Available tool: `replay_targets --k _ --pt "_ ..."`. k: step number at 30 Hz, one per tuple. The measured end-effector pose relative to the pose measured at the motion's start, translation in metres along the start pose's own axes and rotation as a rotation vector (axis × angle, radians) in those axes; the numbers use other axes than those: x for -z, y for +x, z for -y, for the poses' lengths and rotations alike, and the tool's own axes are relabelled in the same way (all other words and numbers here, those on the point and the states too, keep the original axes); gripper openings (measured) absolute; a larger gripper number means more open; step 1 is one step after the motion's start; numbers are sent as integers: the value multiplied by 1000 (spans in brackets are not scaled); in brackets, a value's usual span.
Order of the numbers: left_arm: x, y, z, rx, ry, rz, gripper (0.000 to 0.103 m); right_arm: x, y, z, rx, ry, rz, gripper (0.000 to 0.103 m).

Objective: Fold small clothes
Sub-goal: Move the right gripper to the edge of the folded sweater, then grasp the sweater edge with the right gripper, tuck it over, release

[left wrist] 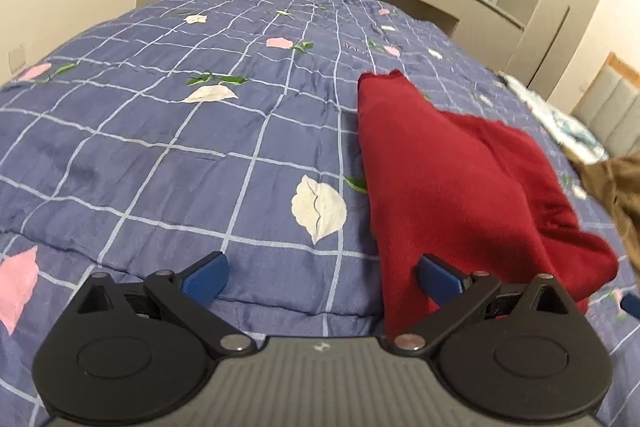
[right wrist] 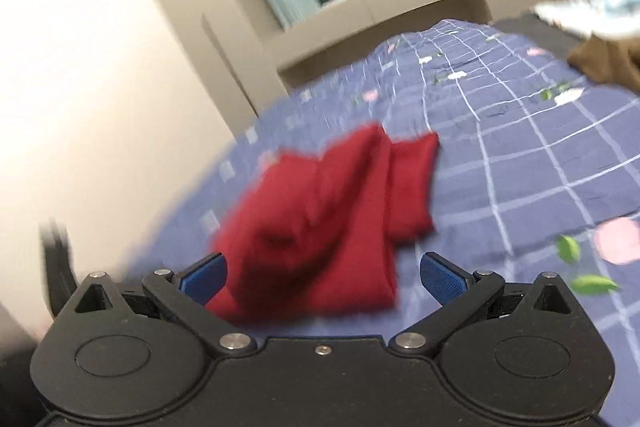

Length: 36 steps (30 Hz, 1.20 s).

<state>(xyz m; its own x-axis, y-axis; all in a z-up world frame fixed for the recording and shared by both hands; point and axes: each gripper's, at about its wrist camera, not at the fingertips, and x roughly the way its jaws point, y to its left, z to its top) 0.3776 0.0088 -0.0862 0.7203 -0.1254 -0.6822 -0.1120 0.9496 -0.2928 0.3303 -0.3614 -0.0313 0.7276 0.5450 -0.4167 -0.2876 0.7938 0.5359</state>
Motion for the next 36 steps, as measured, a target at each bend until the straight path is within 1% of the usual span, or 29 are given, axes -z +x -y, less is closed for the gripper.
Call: replay_targets --k 1,2,3,5,8,9,12,14,16,21,24,28,31,33,34,35,36 --pt "0 -1 -1 12 -9 4 103 -9 5 5 -35 55 4 102" --pt "-1 -2 -1 27 -11 8 103 -18 13 8 -60 92 -10 102" --pt "-1 -2 -1 42 -8 11 103 -24 25 8 -70 109 -44 102" --pt "1 -3 -1 62 5 13 103 -31 45 5 -68 98 -98 102" --pt "6 0 1 46 70 0 103 -29 70 -2 -133 106 -177 102" --pt "9 1 1 47 99 11 102 -27 78 -5 -141 104 -212 102" --pt "17 1 1 48 149 40 102 -16 92 -10 -127 106 -261 102" --pt "21 1 3 44 169 53 102 -11 97 -10 -137 124 -262 102" --pt "22 2 5 37 183 56 102 -14 99 -9 -150 135 -245 102" --pt "23 2 3 38 190 56 102 -40 113 3 -175 190 -198 102" --pt "24 1 3 41 190 59 102 -55 133 12 -172 235 -182 101" --pt "25 0 2 41 194 61 102 -70 150 28 -180 337 -137 99" --pt "25 0 2 42 192 62 102 -75 160 35 -159 380 -112 90" --pt "26 0 3 43 193 63 102 -76 164 37 -127 393 -107 76" --pt "26 1 2 43 192 64 102 -76 168 39 -108 390 -108 72" --pt "26 0 3 44 192 64 102 -76 169 38 -87 381 -110 62" --pt "26 0 2 46 190 65 102 -75 169 39 -70 370 -112 49"
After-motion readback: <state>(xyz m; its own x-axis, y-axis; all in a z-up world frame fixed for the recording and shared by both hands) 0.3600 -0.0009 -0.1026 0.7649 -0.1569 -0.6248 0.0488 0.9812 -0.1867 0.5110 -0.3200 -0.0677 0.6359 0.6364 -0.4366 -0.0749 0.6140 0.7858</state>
